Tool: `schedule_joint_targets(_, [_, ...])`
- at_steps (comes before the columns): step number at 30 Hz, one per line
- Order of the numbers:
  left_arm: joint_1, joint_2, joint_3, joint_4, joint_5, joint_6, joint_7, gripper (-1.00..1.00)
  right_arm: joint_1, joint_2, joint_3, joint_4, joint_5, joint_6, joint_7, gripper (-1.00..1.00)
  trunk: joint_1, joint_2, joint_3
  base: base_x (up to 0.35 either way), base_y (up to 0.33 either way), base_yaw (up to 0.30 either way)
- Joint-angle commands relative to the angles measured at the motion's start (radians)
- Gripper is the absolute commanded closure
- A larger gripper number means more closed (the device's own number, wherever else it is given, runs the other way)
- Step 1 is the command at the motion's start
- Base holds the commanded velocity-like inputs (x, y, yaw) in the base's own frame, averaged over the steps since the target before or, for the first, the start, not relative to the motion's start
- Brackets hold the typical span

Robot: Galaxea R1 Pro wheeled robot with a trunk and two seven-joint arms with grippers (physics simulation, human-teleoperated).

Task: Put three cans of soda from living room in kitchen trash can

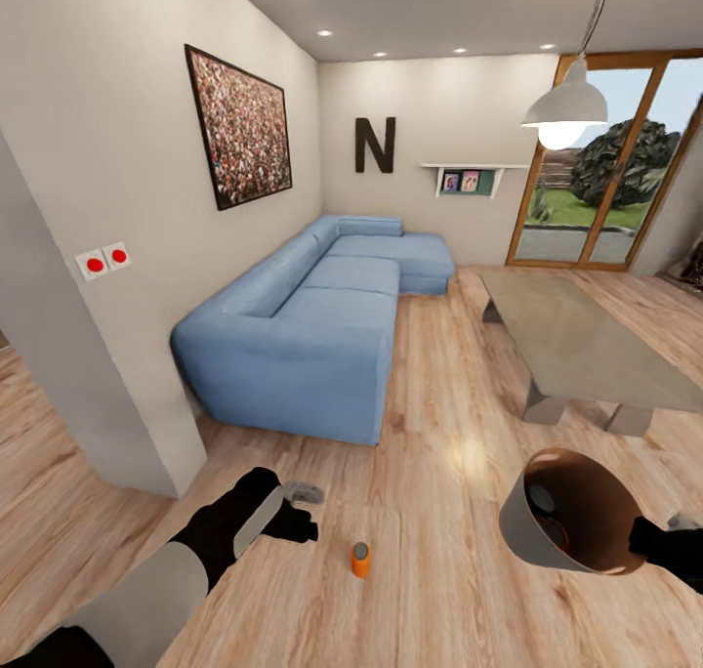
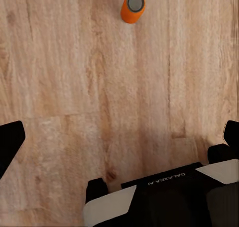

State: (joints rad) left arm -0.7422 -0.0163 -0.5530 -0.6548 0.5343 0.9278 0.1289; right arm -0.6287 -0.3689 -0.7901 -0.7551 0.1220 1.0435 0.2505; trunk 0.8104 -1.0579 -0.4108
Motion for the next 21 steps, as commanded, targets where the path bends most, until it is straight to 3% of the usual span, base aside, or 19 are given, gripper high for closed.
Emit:
schedule_joint_targets(1, [0.000,-0.004,-0.002,0.000,-0.001,0.000,0.001,-1.00,0.000,0.006,-0.001,-0.009,-0.042,0.004,0.006,1.00,0.000,0.000,0.000,0.338,0.032,-0.292])
schedule_joint_targets(8, [0.000,-0.015,-0.018,0.000,-0.002,0.000,0.004,-1.00,0.002,0.045,-0.004,-0.005,-0.039,0.004,0.001,1.00,0.000,0.000,0.000,0.344,0.010,-0.298])
schedule_joint_targets(21, [0.000,-0.016,-0.025,0.001,-0.002,-0.001,0.005,-1.00,0.019,0.053,-0.019,-0.003,-0.042,0.004,-0.020,1.00,0.000,0.000,0.000,0.347,0.001,-0.273])
